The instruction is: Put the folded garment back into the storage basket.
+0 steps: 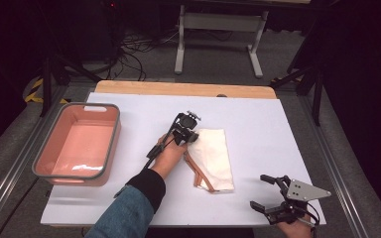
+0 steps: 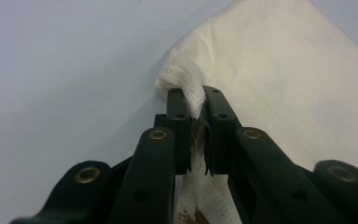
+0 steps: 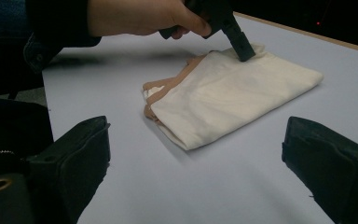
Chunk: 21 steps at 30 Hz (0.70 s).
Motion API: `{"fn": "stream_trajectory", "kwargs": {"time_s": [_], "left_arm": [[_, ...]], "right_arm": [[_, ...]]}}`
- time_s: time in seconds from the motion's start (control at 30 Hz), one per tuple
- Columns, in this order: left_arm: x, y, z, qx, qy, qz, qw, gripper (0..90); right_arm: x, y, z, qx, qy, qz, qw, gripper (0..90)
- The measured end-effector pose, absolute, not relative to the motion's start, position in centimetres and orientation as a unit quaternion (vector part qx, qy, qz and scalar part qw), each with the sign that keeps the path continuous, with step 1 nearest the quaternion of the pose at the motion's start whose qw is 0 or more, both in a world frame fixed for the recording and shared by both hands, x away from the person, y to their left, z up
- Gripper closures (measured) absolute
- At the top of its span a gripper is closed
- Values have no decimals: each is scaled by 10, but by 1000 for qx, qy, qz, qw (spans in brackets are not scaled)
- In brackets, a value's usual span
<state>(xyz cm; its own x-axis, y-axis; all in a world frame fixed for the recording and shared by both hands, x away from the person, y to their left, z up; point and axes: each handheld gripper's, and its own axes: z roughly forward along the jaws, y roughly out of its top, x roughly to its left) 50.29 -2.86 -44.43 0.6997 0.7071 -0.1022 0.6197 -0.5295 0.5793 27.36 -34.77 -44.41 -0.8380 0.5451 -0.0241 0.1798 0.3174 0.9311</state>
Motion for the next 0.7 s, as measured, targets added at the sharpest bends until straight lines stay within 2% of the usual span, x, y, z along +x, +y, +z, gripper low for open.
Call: {"fn": "stream_trajectory", "kwargs": {"time_s": [0.37,0.7], "left_arm": [[503,-23,-437,863,381,63,324,842],[491,-21,-406,855,347,68,379,843]], "right_arm": [[274,-348,-445,228,793,539,167,82],[273,-347,-444,227,793,539,170,81]]}}
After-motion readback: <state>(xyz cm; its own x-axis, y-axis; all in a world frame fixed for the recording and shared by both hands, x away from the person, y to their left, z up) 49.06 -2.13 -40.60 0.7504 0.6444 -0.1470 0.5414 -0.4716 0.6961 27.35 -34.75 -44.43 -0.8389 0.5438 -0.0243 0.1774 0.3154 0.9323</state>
